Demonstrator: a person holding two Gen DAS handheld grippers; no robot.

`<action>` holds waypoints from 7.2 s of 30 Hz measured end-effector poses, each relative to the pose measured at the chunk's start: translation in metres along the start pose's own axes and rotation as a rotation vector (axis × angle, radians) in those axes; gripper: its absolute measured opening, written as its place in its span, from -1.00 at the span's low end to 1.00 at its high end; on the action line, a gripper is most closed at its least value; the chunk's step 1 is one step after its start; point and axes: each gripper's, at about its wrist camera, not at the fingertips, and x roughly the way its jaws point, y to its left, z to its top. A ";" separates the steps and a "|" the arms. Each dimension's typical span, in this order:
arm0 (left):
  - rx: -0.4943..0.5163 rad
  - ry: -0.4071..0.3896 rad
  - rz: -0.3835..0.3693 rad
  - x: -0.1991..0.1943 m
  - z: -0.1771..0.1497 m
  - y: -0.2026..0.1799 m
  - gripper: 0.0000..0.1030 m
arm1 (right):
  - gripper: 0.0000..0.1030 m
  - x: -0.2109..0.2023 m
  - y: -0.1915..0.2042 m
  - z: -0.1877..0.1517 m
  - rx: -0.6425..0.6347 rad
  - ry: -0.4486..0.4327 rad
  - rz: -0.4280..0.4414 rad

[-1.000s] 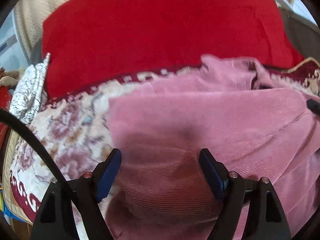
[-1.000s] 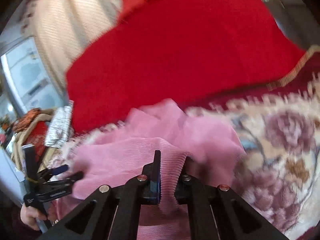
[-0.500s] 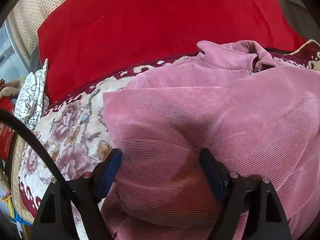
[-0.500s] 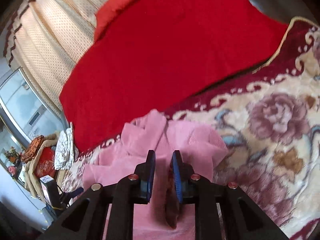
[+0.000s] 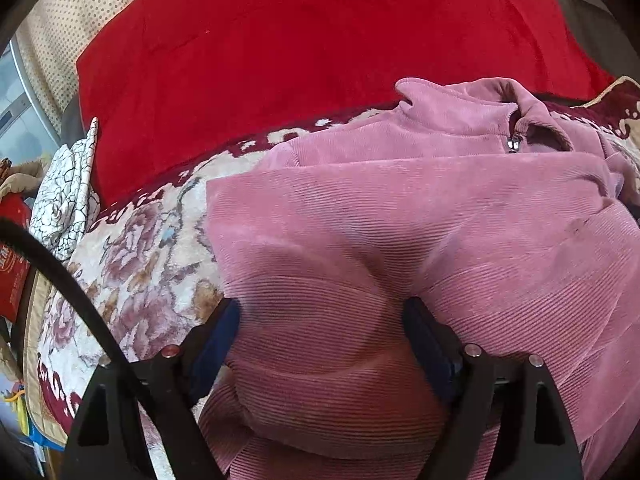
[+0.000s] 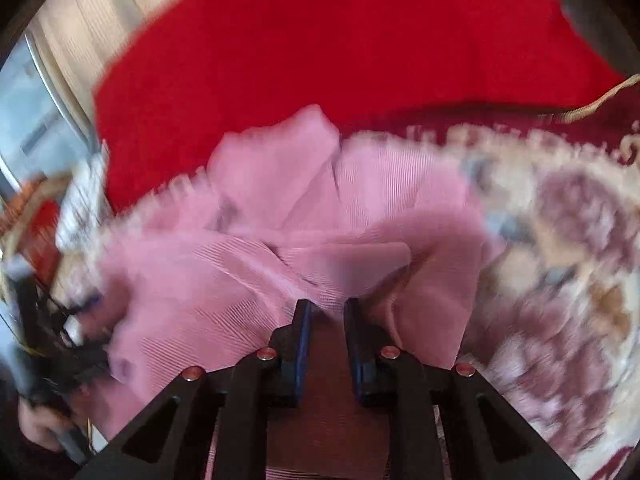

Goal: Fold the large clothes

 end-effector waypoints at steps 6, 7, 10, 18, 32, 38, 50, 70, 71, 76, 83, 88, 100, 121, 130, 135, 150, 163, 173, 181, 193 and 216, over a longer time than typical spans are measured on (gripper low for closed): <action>-0.069 0.000 -0.010 0.005 -0.005 0.007 0.82 | -0.60 -0.024 0.008 -0.001 -0.029 -0.053 0.008; -0.084 0.002 -0.016 0.006 -0.005 0.008 0.83 | -0.61 -0.027 0.011 -0.002 -0.043 -0.066 0.010; -0.132 0.017 -0.026 0.007 -0.008 0.012 0.85 | -0.61 -0.038 0.024 -0.008 -0.090 -0.116 -0.007; -0.153 0.018 -0.005 0.004 -0.012 0.008 0.86 | -0.60 -0.015 0.042 -0.016 -0.193 -0.083 -0.148; -0.277 0.047 -0.092 0.015 -0.017 0.025 1.00 | -0.60 -0.016 0.051 -0.025 -0.262 -0.116 -0.220; -0.283 0.038 -0.094 0.016 -0.018 0.025 1.00 | -0.60 -0.016 0.058 -0.031 -0.315 -0.135 -0.268; -0.292 0.014 -0.084 0.014 -0.020 0.024 1.00 | -0.60 -0.017 0.061 -0.033 -0.345 -0.145 -0.291; -0.203 -0.060 -0.082 -0.023 -0.039 0.039 1.00 | -0.59 -0.049 0.035 -0.045 -0.299 -0.154 -0.114; -0.221 -0.069 -0.090 -0.028 -0.046 0.045 1.00 | -0.59 -0.052 0.031 -0.045 -0.288 -0.154 -0.091; -0.302 -0.093 -0.100 -0.054 -0.086 0.070 1.00 | -0.59 -0.076 0.010 -0.054 -0.241 -0.188 -0.003; -0.339 -0.023 -0.081 -0.065 -0.135 0.095 1.00 | 0.70 -0.104 -0.015 -0.085 -0.126 -0.218 0.109; -0.304 0.004 -0.171 -0.072 -0.167 0.096 1.00 | 0.70 -0.124 -0.028 -0.112 -0.102 -0.203 0.165; -0.342 0.192 -0.348 -0.041 -0.223 0.110 0.52 | 0.70 -0.140 -0.075 -0.187 -0.007 0.035 0.242; -0.317 0.335 -0.475 0.005 -0.230 0.089 -0.61 | -0.27 -0.058 -0.032 -0.225 -0.107 0.254 0.171; -0.344 0.376 -0.379 0.011 -0.234 0.100 -0.01 | -0.40 -0.060 -0.028 -0.224 -0.082 0.259 0.199; -0.321 0.331 -0.424 0.007 -0.229 0.096 -0.25 | -0.41 -0.054 -0.017 -0.226 -0.124 0.241 0.202; -0.382 0.333 -0.464 0.001 -0.229 0.115 -0.25 | -0.72 -0.093 0.020 -0.214 -0.211 0.136 0.334; -0.311 0.316 -0.481 0.009 -0.219 0.076 -0.87 | -0.58 -0.059 0.015 -0.224 -0.165 0.242 0.291; -0.370 0.043 -0.823 -0.062 -0.192 0.113 -0.90 | -0.72 -0.134 0.037 -0.168 -0.211 0.030 0.459; -0.486 -0.174 -0.994 -0.088 -0.112 0.158 -0.91 | -0.72 -0.153 0.021 -0.078 -0.052 -0.153 0.558; -0.658 -0.095 -0.756 -0.023 -0.056 0.141 -0.90 | -0.65 -0.032 -0.086 0.024 0.437 -0.164 0.442; -0.523 0.065 -0.904 -0.036 -0.077 0.119 0.12 | -0.80 -0.065 -0.012 -0.070 0.108 0.206 0.377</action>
